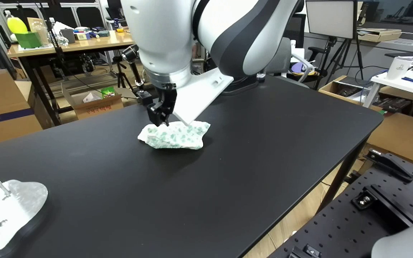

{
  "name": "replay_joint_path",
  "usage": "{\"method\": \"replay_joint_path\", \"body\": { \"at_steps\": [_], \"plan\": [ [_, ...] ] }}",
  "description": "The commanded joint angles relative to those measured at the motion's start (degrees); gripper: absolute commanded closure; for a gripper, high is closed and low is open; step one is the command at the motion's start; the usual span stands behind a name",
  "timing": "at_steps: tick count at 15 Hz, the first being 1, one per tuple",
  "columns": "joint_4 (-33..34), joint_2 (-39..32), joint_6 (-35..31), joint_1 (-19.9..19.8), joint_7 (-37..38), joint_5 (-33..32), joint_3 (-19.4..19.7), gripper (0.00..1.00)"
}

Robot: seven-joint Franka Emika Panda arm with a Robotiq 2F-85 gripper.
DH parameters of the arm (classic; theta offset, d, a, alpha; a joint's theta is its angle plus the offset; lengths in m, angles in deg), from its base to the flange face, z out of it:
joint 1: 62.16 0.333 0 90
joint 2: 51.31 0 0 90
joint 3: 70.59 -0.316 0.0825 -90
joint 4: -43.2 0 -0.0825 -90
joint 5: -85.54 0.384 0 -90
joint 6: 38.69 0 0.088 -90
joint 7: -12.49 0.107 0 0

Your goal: Hang the cloth on the stand

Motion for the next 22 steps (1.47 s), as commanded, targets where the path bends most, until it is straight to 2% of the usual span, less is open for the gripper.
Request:
{"method": "replay_joint_path", "body": {
  "at_steps": [1, 7, 8, 9, 11, 19, 21, 22],
  "plan": [
    [6.5, -7.9, 3.3, 1.6, 6.5, -5.6, 0.6, 0.0],
    [11.1, -15.9, 1.4, 1.8, 6.5, -4.3, 0.0, 0.0],
    [11.6, -16.7, 1.0, 1.7, 6.3, -4.1, 0.0, 0.03],
    [12.0, -17.3, 0.7, 1.7, 6.6, -4.1, 0.0, 0.27],
    [12.6, -17.9, 0.0, 1.7, 7.4, -4.5, 0.0, 0.28],
    [11.5, -16.2, -2.6, 1.5, 8.1, -3.2, -0.6, 0.86],
    [10.5, -14.6, -3.1, 1.3, 6.8, -1.3, -1.5, 0.98],
    [10.0, -13.7, -3.4, 1.2, 6.4, -0.4, -1.9, 1.0]
  ]
}}
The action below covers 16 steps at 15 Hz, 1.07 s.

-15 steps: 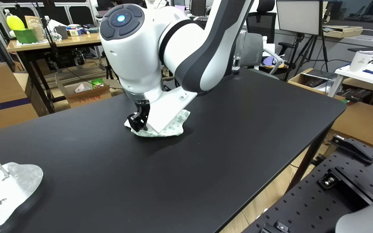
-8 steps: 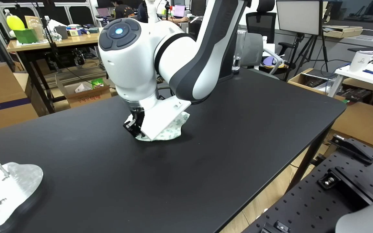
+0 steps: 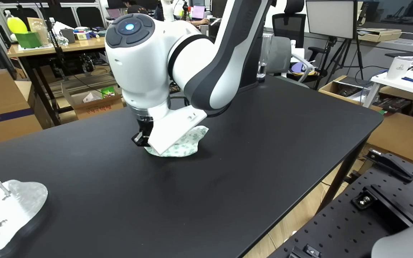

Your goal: Hang the cloth on the stand

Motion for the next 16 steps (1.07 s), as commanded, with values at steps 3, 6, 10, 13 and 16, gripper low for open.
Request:
{"method": "replay_joint_path", "body": {
  "at_steps": [3, 6, 10, 13, 16],
  "plan": [
    [-3.7, 7.1, -0.5, -0.4, -1.4, 5.8, -3.4, 1.0],
    [-4.9, 11.0, -0.1, -0.4, -3.2, 9.4, -5.6, 1.0],
    [-5.9, 17.5, 1.0, 0.0, -4.5, 12.3, -7.8, 1.0],
    [-5.1, 23.1, 3.2, 0.1, -7.1, 15.8, -9.6, 1.0],
    [-3.5, 28.5, 6.4, 0.1, -10.5, 20.5, -10.8, 1.0]
  ]
}}
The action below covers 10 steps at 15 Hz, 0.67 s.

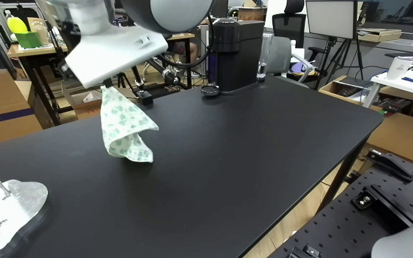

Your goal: Hang the cloth on the stand

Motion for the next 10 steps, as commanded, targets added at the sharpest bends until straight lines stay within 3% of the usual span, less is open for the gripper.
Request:
{"method": "replay_joint_path", "body": {
  "at_steps": [1, 7, 8, 10],
  "plan": [
    [0.7, 7.9, 4.2, 0.1, -3.9, 5.7, -1.1, 1.0],
    [4.1, 16.6, 10.0, -0.7, -6.0, 10.2, -0.1, 1.0],
    [4.6, 17.3, 11.1, 2.4, -5.6, 9.8, 3.6, 1.0],
    [5.3, 18.4, 11.9, 2.2, -5.3, 9.7, 5.5, 1.0]
  ]
}}
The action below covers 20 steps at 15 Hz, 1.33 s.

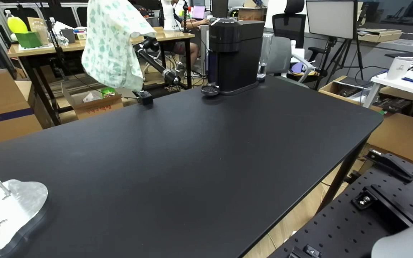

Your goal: Hang the cloth on the stand

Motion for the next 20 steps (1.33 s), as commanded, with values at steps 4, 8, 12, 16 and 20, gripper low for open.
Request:
{"method": "replay_joint_path", "body": {
  "at_steps": [4, 8, 12, 16, 20],
  "plan": [
    [1.9, 0.6, 1.9, 0.6, 0.7, -0.4, 7.4, 1.0],
    [1.2, -1.3, 1.0, -0.1, 0.7, 0.4, 10.8, 1.0],
    [-0.5, -3.3, 0.5, -0.1, 0.4, 1.7, 13.5, 1.0],
    [-2.7, -5.3, -0.4, 0.1, -0.5, 3.7, 15.0, 1.0],
    [-4.7, -6.3, -0.9, 0.3, -1.2, 5.5, 15.5, 1.0]
  ]
}}
